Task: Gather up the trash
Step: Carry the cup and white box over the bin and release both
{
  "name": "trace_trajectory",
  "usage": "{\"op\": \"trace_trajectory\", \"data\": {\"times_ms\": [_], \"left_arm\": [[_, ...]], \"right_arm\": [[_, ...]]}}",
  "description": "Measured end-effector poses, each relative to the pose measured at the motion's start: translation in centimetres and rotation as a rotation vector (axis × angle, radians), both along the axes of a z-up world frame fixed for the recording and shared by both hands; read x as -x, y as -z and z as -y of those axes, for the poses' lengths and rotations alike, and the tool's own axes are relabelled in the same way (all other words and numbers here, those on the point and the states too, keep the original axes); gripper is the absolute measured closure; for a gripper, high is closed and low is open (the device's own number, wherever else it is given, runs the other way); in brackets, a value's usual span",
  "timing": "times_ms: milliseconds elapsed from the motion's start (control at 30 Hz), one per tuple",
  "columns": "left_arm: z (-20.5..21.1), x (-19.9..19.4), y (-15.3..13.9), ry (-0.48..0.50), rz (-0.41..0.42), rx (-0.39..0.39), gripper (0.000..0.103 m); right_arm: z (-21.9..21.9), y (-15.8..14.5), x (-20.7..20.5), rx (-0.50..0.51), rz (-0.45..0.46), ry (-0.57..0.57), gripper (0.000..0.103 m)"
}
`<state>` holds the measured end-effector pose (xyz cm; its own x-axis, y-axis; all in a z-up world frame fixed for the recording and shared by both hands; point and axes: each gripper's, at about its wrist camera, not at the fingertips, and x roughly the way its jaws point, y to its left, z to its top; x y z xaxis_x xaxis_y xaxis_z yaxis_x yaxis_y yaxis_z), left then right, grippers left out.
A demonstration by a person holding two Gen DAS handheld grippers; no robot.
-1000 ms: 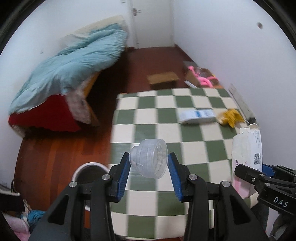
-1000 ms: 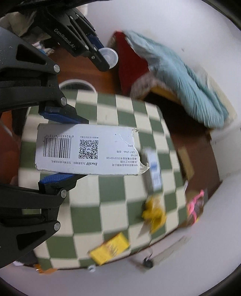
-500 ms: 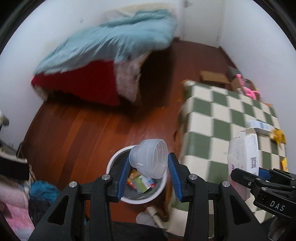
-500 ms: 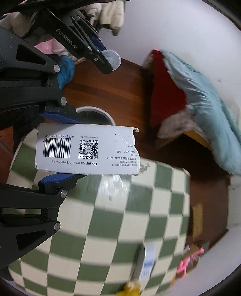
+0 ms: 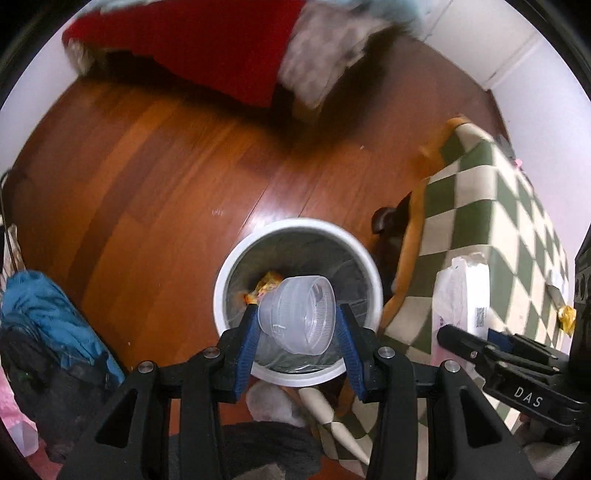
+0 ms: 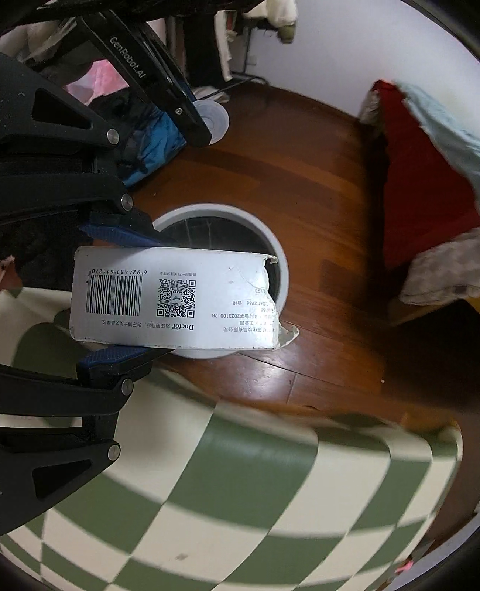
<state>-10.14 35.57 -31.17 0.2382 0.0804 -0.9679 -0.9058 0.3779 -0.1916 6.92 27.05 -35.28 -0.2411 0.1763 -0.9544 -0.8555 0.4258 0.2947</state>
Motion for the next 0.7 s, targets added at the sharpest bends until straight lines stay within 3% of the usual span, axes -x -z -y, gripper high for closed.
{"op": "trace_trajectory", "data": {"times_ms": [133,200,233,267,333,400,500,700], "left_arm": [[-0.8,1.5,1.3,-0.036,0.001,0.030,0.052],[-1.0,2.2,1.4,-0.058,-0.003,0.029,0.022],[-1.2,2.3,1.5,-0.063,-0.006,0.025,0.018],[-1.2,2.7,1.4,-0.070,-0.016,0.019,0.016],[-1.3,3.4,1.3,-0.081,-0.035,0.010,0.015],[-1.1,3.7,0.8,-0.089,-0.061,-0.014,0.004],[-0.6,4.5,0.1,-0.102,-0.086,-0.050,0.004],[1.5,5.5,-2.0,-0.116,-0.136,-0.129,0.004]], "right_arm": [[-2.3,2.4,1.1,0.045,-0.006,-0.045,0.053],[-3.0,3.0,1.5,0.055,-0.004,-0.058,0.052],[-3.5,3.3,1.9,0.061,-0.010,-0.076,0.052],[-3.8,3.5,2.3,0.066,-0.009,-0.085,0.048],[-4.0,3.5,2.6,0.064,-0.005,-0.100,0.019],[-3.8,3.2,2.6,0.066,0.013,-0.105,0.012],[-3.4,2.4,3.1,0.075,0.062,-0.113,0.006],[-1.2,-0.7,3.4,0.063,0.156,-0.124,0.003]]}}
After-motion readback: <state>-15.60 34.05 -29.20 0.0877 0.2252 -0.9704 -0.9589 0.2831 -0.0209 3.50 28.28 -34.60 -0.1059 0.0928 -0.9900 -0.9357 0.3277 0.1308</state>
